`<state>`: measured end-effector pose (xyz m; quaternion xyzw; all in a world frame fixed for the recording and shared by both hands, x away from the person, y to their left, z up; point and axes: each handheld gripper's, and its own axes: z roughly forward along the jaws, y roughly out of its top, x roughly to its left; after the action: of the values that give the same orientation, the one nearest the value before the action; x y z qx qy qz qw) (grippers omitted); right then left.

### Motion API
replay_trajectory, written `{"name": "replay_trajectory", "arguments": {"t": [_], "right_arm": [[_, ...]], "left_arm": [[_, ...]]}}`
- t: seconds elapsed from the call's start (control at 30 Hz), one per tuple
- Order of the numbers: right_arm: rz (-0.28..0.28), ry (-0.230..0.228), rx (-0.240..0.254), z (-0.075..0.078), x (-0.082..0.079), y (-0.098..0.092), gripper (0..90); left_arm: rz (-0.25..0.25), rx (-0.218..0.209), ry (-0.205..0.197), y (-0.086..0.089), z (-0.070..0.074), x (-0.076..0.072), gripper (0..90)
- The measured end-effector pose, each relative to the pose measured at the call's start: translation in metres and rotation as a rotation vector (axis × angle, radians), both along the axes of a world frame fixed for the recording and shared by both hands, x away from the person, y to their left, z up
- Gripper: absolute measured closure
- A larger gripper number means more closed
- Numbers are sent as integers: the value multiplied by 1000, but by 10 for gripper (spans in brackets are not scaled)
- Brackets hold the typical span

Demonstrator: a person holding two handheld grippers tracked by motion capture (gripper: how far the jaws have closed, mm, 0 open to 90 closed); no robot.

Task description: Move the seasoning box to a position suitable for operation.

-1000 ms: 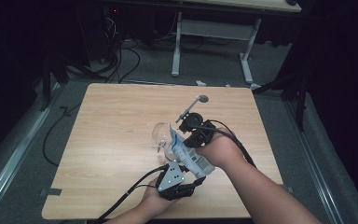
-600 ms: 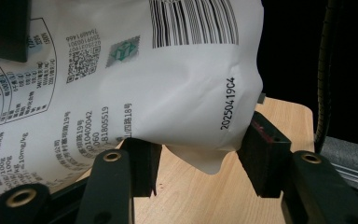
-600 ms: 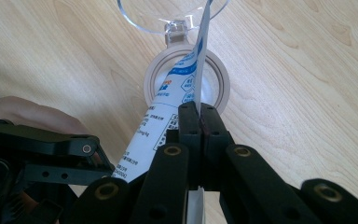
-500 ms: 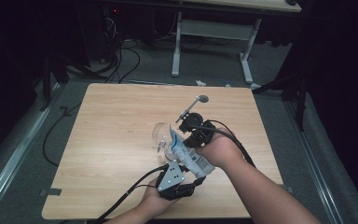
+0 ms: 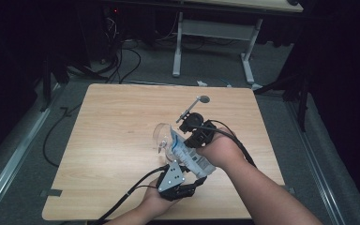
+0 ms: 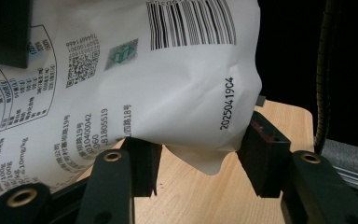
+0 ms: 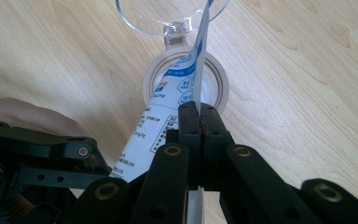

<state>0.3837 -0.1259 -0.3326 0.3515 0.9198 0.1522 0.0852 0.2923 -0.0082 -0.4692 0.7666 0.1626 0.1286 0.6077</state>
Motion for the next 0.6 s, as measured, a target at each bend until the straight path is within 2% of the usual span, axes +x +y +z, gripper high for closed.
{"name": "replay_trajectory", "arguments": {"t": [0.6], "right_arm": [[-4, -2, 1, 1, 1, -1, 898]], "left_arm": [[2, -2, -5, -1, 2, 1, 528]]}}
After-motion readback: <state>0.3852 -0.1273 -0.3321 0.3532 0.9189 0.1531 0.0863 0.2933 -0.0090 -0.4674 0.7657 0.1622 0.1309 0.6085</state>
